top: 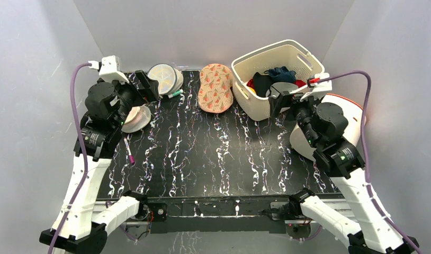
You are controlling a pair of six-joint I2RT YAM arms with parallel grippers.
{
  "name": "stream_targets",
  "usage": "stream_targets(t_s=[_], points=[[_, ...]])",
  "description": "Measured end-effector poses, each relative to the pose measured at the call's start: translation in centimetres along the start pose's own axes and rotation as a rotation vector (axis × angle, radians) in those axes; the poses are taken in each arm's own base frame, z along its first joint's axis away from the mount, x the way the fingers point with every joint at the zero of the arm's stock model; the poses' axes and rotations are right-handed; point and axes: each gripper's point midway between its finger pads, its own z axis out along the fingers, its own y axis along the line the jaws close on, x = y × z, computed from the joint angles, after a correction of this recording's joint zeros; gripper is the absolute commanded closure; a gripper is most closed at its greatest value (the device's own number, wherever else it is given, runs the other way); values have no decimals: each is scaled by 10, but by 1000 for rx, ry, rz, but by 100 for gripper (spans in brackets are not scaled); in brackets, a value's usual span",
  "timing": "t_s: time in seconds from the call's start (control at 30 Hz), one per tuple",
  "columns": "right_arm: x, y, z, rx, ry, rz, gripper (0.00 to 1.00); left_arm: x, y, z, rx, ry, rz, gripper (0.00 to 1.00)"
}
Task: Unzip the laundry bag and remove the bra
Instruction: Pick up the laundry bag at the center of the board.
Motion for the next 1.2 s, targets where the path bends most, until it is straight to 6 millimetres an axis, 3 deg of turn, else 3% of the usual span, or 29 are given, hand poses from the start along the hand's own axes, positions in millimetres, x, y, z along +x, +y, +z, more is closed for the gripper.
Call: stream_targets(t_s=[0.27, 0.47, 0.7, 1.0, 1.2], points=[[54, -27, 19, 104, 96, 42, 2, 55, 35, 13, -69, 108, -13, 2], [71, -43, 18, 169, 118, 99, 2, 81, 44, 24, -68, 188, -29, 2], [73, -48, 18, 200, 121, 175, 2, 114, 46, 50, -39, 318, -57, 2], [93, -27, 23, 103, 216, 259, 2, 150, 60, 107, -69, 472, -33, 2], [106, 11, 17, -112, 329, 257, 2, 159, 73, 155, -94, 504, 40, 2]])
